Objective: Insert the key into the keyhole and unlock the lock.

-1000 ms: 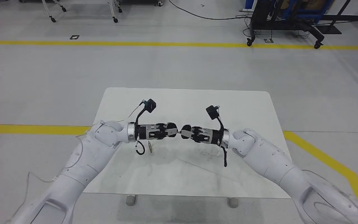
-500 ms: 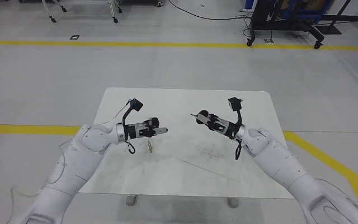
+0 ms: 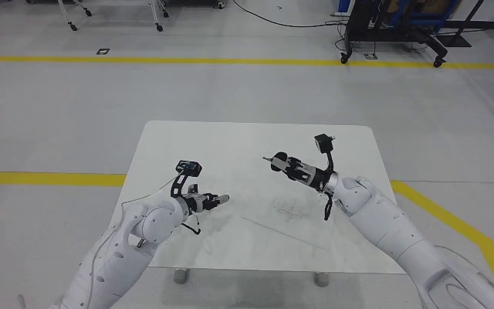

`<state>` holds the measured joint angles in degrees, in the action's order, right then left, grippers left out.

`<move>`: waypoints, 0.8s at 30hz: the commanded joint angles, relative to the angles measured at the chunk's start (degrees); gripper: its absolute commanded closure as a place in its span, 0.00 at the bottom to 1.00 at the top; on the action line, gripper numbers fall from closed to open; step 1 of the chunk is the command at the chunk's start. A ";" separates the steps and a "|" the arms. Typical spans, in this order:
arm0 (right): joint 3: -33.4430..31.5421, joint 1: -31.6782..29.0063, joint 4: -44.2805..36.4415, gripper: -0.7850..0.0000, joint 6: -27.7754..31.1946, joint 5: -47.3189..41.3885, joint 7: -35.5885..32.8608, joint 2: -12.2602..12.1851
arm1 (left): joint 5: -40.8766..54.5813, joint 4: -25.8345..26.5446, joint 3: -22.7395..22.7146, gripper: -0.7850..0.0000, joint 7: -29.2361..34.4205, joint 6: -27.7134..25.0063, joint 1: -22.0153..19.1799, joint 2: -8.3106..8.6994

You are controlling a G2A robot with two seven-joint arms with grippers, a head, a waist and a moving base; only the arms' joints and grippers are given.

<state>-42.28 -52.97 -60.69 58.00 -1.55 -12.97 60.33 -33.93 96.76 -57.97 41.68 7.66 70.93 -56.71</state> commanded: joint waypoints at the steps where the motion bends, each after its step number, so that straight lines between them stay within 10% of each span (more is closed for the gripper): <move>1: 0.00 0.00 0.00 1.00 0.00 0.00 0.00 0.00 | -1.23 -1.61 1.31 0.00 0.40 3.04 -1.18 -0.47; 10: 0.00 0.00 0.00 1.00 0.00 0.00 0.00 0.00 | -4.65 -5.08 6.35 0.00 1.64 12.04 -4.58 -2.58; 24: 0.00 0.00 0.00 1.00 0.00 0.00 0.00 0.00 | -9.80 -3.91 8.10 0.59 2.88 18.29 -4.22 -3.78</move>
<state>-42.28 -52.97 -60.69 58.00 -1.55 -12.97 60.33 -43.33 92.55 -49.91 44.53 25.55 66.52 -60.45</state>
